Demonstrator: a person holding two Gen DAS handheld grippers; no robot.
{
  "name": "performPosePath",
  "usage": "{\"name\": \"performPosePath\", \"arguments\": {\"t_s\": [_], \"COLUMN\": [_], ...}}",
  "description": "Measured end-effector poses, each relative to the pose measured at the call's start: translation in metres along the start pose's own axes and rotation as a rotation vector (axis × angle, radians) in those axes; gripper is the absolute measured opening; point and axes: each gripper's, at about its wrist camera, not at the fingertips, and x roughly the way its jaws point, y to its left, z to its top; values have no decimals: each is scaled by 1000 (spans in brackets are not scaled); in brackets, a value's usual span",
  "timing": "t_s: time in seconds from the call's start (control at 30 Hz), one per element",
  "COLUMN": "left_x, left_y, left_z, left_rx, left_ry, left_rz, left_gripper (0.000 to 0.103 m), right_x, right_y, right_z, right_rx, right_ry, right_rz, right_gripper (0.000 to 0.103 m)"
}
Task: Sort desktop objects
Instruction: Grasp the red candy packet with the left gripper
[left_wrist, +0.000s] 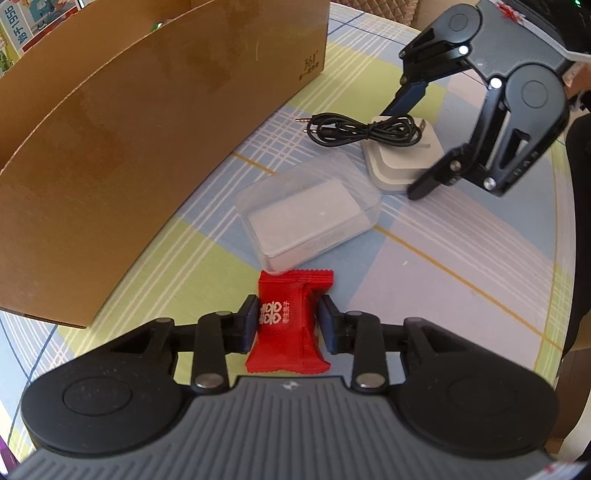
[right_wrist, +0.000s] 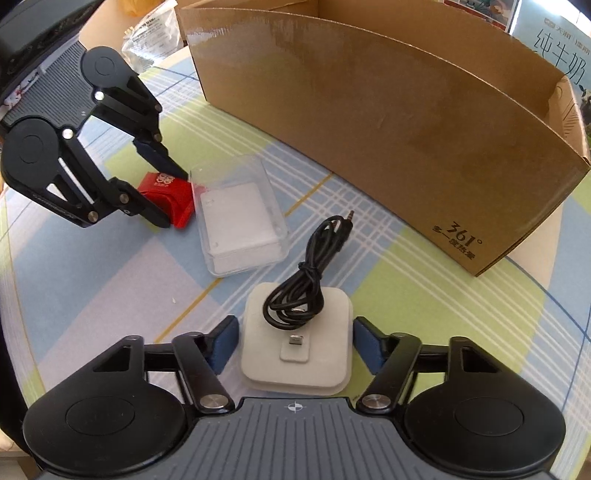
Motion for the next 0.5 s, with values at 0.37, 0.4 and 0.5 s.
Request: {"name": "performPosePath", "arguments": {"t_s": [0.37,0.4,0.5], "left_x": [-7,-8,-12], "left_y": [-22,-25,-38], "left_z": [-12,-14,-21], "left_rx": [56,59,81], "left_ry": [7,7,9], "left_rz": [0,-4,-12], "left_gripper": [26,26,26], "right_x": [-6,-8,-15], "right_y": [11,13,21], "right_z": [-12,-16,-28], "right_rx": [-41,-50,-83], "right_ry": [24,28,43], "right_rz": [15,21,41], "right_gripper": [62,62,62]}}
